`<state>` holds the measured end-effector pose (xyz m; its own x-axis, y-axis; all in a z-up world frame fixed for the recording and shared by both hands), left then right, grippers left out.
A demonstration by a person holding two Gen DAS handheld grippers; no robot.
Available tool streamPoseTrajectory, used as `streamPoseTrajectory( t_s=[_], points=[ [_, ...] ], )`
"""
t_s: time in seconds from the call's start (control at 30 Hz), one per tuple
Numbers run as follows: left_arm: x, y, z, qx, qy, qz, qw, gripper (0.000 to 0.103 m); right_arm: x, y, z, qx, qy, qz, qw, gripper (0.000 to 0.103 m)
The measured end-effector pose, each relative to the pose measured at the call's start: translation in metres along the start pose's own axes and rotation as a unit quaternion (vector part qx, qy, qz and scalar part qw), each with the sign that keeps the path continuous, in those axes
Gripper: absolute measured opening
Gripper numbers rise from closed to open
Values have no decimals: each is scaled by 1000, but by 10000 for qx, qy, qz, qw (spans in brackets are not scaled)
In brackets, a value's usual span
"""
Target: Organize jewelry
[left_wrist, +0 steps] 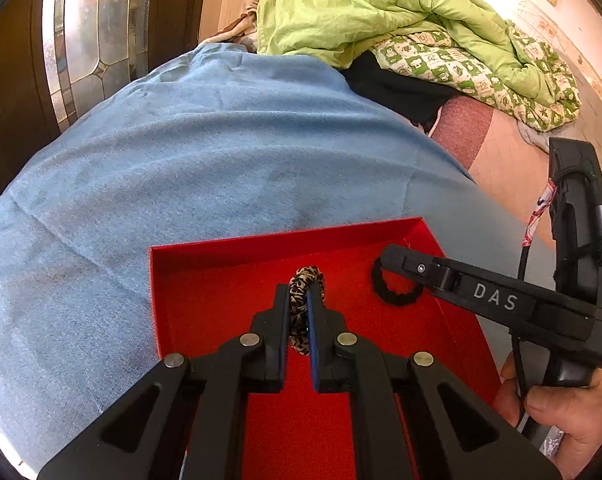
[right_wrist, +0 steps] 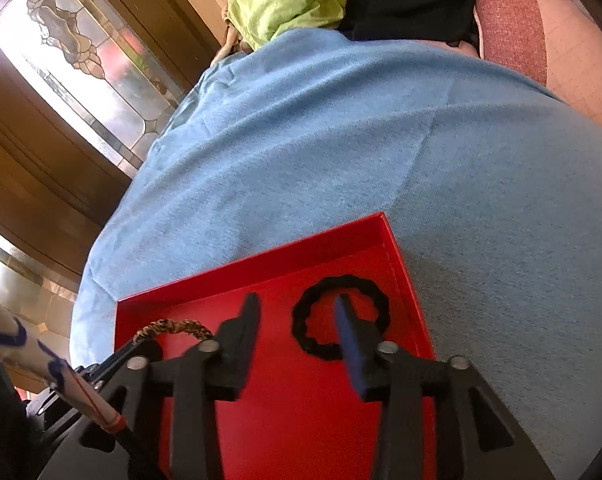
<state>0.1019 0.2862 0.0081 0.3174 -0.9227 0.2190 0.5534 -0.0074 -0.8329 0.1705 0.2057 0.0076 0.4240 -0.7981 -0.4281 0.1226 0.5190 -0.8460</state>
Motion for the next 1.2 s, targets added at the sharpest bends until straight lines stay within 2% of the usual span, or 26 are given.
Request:
streamPoseTrajectory(
  t_s=[0.1, 0.27, 0.33, 0.4, 0.43, 0.67, 0.77, 0.9, 1.03, 1.2],
  points=[
    [-2, -3, 1, 56, -34, 12, 10000, 8, -1, -7, -1, 40, 0, 61, 10000, 45],
    [2, -9, 3, 195, 10, 46, 9998, 8, -9, -40, -1, 351, -111, 187, 9991, 45],
    [7, -10, 3, 229, 76, 76, 9997, 8, -10, -57, -2, 511, -134, 181, 9984, 50],
    [12, -12, 2, 260, 148, 102, 9995, 8, -10, -73, -5, 677, -121, 217, 9974, 60],
    [14, -13, 2, 275, 170, 103, 9994, 8, -9, -80, -8, 747, -103, 283, 9968, 63],
    [29, -18, 1, 391, 378, 184, 9984, 10, 0, -100, -43, 673, 45, 504, 9964, 65],
    [39, -23, -1, 468, 494, 164, 9976, 11, 3, -113, -60, 746, 141, 728, 9944, 65],
    [55, -27, -5, 556, 665, 178, 9961, 12, 11, -136, -80, 944, 81, 494, 9943, 65],
    [76, -32, -13, 634, 878, 134, 9940, 14, 25, -166, -104, 1183, -29, 28, 9930, 65],
    [113, -44, -30, 789, 1292, 27, 9885, 15, 58, -200, -149, 1322, -240, -1075, 9851, 67]
  ],
)
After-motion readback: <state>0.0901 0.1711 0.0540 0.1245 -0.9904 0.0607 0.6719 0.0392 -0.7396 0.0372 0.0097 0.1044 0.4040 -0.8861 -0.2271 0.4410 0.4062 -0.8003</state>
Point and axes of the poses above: each gripper's, at about its wrist camera, not at the fingertips, and y roughly the way its jaws point, x to its right, z to its top, the point moved 9 cm from there along y, roughly the way its jaws point, and after that the axes turned 7 degrees about -x, right-handed, at the moved point
